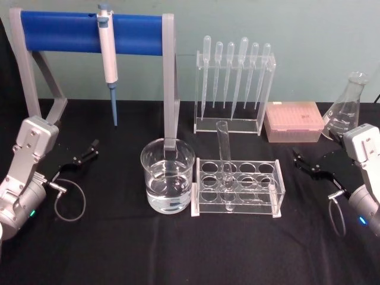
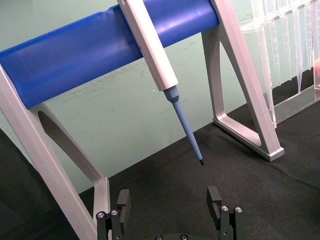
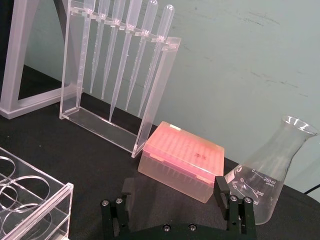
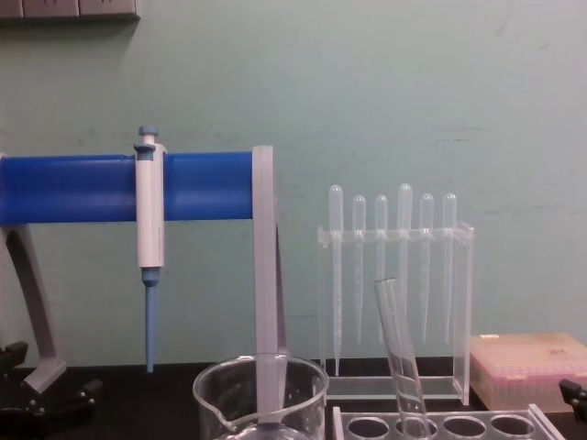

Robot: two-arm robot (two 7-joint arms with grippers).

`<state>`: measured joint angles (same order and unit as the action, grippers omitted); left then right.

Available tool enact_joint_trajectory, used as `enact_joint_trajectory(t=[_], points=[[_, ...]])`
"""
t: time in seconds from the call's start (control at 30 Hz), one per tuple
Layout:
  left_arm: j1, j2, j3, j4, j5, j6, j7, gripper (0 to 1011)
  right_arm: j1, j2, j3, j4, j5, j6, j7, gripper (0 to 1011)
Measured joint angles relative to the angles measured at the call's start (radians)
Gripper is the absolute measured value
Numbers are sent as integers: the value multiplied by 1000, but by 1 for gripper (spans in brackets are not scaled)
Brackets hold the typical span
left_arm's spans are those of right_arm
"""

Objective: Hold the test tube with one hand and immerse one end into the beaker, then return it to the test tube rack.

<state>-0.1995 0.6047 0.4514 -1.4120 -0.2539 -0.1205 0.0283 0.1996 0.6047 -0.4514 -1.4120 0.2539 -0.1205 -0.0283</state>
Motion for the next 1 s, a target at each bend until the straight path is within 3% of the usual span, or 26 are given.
enact_joint_trajectory(t=[1.0], points=[[0,0,0,0,0,0,0,1000,-6,1,4,-7,-3,1,0,1002]])
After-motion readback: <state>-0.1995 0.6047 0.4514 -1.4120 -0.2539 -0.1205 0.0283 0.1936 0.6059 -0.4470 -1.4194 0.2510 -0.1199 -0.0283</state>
